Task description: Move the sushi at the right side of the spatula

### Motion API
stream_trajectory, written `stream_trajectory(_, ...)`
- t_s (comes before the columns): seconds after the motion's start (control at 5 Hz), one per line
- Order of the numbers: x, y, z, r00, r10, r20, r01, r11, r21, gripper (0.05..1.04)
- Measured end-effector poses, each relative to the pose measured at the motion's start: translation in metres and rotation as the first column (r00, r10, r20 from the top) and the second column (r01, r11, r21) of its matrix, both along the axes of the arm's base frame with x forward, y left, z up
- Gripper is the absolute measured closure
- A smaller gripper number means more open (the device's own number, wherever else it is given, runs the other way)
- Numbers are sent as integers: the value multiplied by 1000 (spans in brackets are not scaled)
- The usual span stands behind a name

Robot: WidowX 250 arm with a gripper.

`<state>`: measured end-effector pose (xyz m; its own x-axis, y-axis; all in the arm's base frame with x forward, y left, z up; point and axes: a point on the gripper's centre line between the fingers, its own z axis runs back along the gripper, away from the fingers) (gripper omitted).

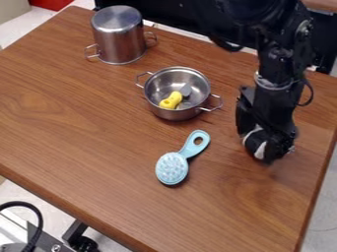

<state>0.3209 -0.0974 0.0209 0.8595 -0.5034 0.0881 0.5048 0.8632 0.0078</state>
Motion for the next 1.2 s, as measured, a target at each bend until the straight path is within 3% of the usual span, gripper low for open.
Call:
stream_trajectory(0.6, -1, 17, 37, 999, 20, 41, -18, 999, -35, 83)
stream_trajectory(0.8, -14, 29, 34, 1000, 17, 15, -17, 1000, -27, 83)
stream_trajectory(1.2, -54, 43, 36, 999, -32, 12, 32, 999, -37, 83)
